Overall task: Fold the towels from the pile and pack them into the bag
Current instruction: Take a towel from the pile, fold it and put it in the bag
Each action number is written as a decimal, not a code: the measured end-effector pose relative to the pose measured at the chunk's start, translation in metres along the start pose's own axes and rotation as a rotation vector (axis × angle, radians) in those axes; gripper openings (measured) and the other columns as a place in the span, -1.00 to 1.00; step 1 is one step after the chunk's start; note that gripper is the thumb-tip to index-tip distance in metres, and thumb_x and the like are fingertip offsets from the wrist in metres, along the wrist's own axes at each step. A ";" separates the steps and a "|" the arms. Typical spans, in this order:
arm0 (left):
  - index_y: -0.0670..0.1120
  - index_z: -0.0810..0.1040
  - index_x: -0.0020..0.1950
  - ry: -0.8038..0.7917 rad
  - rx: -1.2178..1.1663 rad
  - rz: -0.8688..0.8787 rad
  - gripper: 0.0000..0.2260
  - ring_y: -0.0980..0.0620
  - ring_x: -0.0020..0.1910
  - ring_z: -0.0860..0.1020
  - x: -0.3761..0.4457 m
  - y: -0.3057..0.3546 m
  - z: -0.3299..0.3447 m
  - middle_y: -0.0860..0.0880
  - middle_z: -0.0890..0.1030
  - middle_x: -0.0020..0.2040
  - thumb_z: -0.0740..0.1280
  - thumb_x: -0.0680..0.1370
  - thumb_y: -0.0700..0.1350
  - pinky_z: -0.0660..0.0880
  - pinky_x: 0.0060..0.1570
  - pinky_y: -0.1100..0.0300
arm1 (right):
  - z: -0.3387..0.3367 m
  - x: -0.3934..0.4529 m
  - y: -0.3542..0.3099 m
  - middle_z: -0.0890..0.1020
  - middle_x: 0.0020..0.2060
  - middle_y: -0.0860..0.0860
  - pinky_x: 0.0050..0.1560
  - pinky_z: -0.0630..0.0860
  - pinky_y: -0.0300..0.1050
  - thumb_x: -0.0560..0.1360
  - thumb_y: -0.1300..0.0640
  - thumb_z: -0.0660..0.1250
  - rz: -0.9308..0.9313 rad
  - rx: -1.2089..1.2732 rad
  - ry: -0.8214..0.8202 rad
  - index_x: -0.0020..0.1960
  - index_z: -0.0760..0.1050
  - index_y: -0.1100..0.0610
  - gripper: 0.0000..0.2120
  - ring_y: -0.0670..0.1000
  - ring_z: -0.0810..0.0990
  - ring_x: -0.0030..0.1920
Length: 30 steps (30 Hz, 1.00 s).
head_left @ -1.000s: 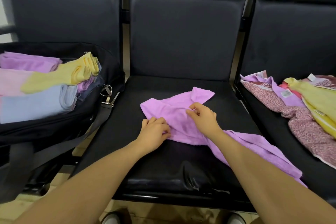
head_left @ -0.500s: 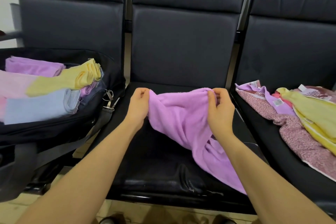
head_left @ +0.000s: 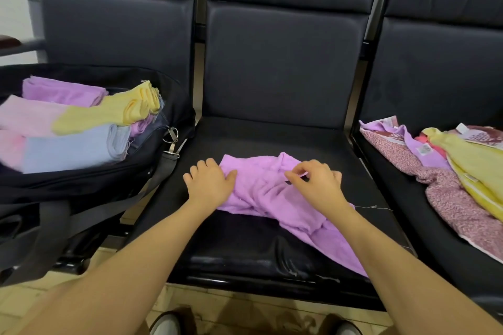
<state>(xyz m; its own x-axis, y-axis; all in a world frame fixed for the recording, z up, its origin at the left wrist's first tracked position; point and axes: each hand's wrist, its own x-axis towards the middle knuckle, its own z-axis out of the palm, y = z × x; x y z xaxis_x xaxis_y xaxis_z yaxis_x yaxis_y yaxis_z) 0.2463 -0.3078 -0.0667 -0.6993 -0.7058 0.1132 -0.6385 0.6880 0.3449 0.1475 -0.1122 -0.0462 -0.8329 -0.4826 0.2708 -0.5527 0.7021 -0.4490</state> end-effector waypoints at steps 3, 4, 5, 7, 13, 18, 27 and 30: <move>-0.17 0.45 0.23 -0.003 0.039 0.048 -0.64 -0.15 0.23 0.42 -0.003 -0.003 0.003 -0.15 0.45 0.23 0.15 0.63 0.07 0.25 0.23 0.00 | 0.009 -0.002 0.002 0.49 -0.02 -0.05 0.09 0.17 -0.06 0.56 -0.15 0.19 0.163 -0.133 -0.137 0.03 0.53 0.05 -0.70 0.07 0.45 0.10; -0.17 0.46 0.20 0.004 0.008 0.059 -0.70 -0.14 0.19 0.45 -0.003 -0.003 0.003 -0.14 0.48 0.20 0.14 0.64 0.02 0.26 0.20 0.01 | 0.011 -0.003 0.004 0.50 -0.04 -0.04 0.08 0.17 -0.05 0.56 -0.15 0.17 0.191 -0.158 -0.159 0.02 0.52 0.06 -0.69 0.08 0.43 0.09; -0.17 0.46 0.17 0.031 -0.039 0.066 -0.73 -0.13 0.15 0.48 -0.003 -0.003 0.003 -0.14 0.51 0.16 0.13 0.64 -0.02 0.27 0.17 0.02 | 0.013 -0.004 0.006 0.50 -0.08 -0.04 0.06 0.16 -0.05 0.56 -0.14 0.16 0.197 -0.188 -0.172 -0.01 0.53 0.06 -0.70 0.07 0.42 0.06; -0.17 0.44 0.14 0.107 -0.140 0.078 -0.77 -0.13 0.07 0.52 -0.003 -0.002 0.001 -0.12 0.56 0.07 0.12 0.65 -0.05 0.28 0.10 0.04 | 0.013 -0.006 0.009 0.53 -0.14 -0.06 0.01 0.13 -0.07 0.56 -0.08 0.17 0.185 -0.214 -0.177 -0.05 0.56 0.03 -0.74 0.05 0.41 0.02; -0.16 0.43 0.09 0.274 -0.283 0.164 -0.80 -0.12 -0.10 0.54 -0.002 0.002 -0.009 -0.09 0.59 -0.09 0.11 0.66 -0.05 0.30 -0.02 0.07 | 0.001 -0.010 0.002 0.59 -0.26 -0.06 -0.05 0.08 -0.17 0.56 0.07 0.29 0.110 0.215 0.008 -0.17 0.50 0.04 -0.85 -0.03 0.53 -0.12; -0.16 0.51 0.09 0.318 -0.482 0.315 -0.81 -0.12 -0.12 0.54 0.009 0.006 -0.026 -0.07 0.57 -0.07 0.17 0.65 -0.09 0.45 -0.01 -0.05 | -0.028 -0.016 -0.022 0.55 -0.30 -0.08 -0.26 0.37 -0.44 0.53 0.22 0.33 0.015 0.656 0.243 -0.04 0.53 0.10 -0.95 -0.22 0.47 -0.34; -0.06 0.59 0.08 0.200 -0.735 0.557 -0.86 0.17 -0.10 0.55 0.011 0.029 -0.085 0.05 0.62 -0.09 0.30 0.58 -0.06 0.44 -0.12 0.44 | -0.062 -0.003 -0.045 0.64 -0.04 -0.05 -0.07 0.48 -0.32 0.55 0.25 0.29 -0.103 0.771 0.286 0.05 0.61 -0.03 -0.78 -0.12 0.60 -0.05; -0.03 0.60 0.05 0.170 -0.762 0.610 -0.89 0.18 -0.08 0.55 0.007 0.030 -0.091 0.10 0.62 -0.09 0.33 0.57 -0.07 0.48 -0.09 0.37 | -0.056 0.000 -0.053 0.60 0.10 -0.10 0.08 0.48 -0.27 0.50 0.15 0.39 -0.109 0.733 0.154 0.12 0.55 -0.11 -0.76 -0.10 0.56 0.13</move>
<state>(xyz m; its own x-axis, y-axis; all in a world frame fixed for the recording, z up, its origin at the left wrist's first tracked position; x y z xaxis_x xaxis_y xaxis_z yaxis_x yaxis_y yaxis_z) 0.2516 -0.3076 0.0288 -0.7462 -0.3224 0.5824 0.2350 0.6909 0.6836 0.1749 -0.1199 0.0249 -0.7988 -0.4131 0.4373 -0.5174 0.1009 -0.8498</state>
